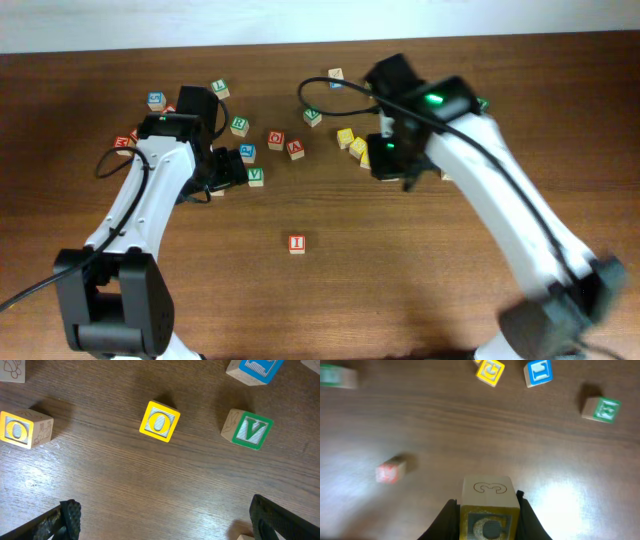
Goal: Spell out ICRA
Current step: 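Place the yellow C block right of the I block and release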
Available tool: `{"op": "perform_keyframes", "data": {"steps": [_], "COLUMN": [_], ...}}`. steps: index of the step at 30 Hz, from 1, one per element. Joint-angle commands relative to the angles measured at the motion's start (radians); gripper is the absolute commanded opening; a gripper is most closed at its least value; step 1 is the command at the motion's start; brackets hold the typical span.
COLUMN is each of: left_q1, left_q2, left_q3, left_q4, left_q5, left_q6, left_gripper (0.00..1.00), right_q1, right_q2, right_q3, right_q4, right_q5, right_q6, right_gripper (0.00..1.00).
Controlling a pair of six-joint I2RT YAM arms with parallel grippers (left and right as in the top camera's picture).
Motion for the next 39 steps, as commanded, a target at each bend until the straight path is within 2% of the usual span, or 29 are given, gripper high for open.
{"op": "perform_keyframes", "data": {"steps": [1,3,5,9,12,15,18,24,32,39], "left_q1": [0.003,0.003,0.003,0.003,0.003,0.003,0.003,0.003,0.003,0.003], "left_q2": [0.011,0.011,0.011,0.011,0.011,0.011,0.011,0.011,0.011,0.011], "left_q3": [0.005,0.005,0.005,0.005,0.005,0.005,0.005,0.005,0.005,0.005], "left_q4": [0.000,0.000,0.000,0.000,0.000,0.000,-0.001,0.000,0.000,0.000], "left_q5": [-0.014,-0.014,-0.014,-0.014,-0.014,-0.014,-0.014,-0.014,-0.014,-0.014], "left_q6": [-0.010,-0.010,-0.010,-0.010,-0.010,-0.010,-0.010,-0.010,-0.010,-0.010], "left_gripper": [0.99,0.99,0.99,0.99,0.99,0.99,0.99,0.99,0.99,0.99], "right_q1": [0.000,0.000,0.000,0.000,0.000,0.005,0.064,0.238,0.269,0.308], "right_q2": [-0.204,-0.313,-0.385,-0.450,-0.448,-0.425,-0.369,-0.137,0.030,0.050], "right_q3": [0.018,0.017,-0.004,-0.140,-0.314,-0.547,-0.665,-0.675,-0.675,-0.675], "right_q4": [-0.068,-0.166,-0.232,-0.243,-0.130,0.104,0.264,0.483,0.793,0.776], "right_q5": [-0.038,-0.039,-0.039,-0.035,-0.085,-0.186,-0.201,-0.155,-0.061,-0.051], "right_q6": [0.081,0.156,0.171,0.220,0.223,0.237,0.269,0.364,0.352,0.349], "right_gripper": [0.15,0.15,0.15,0.15,0.15,0.15,0.15,0.16,0.16,0.16]}}
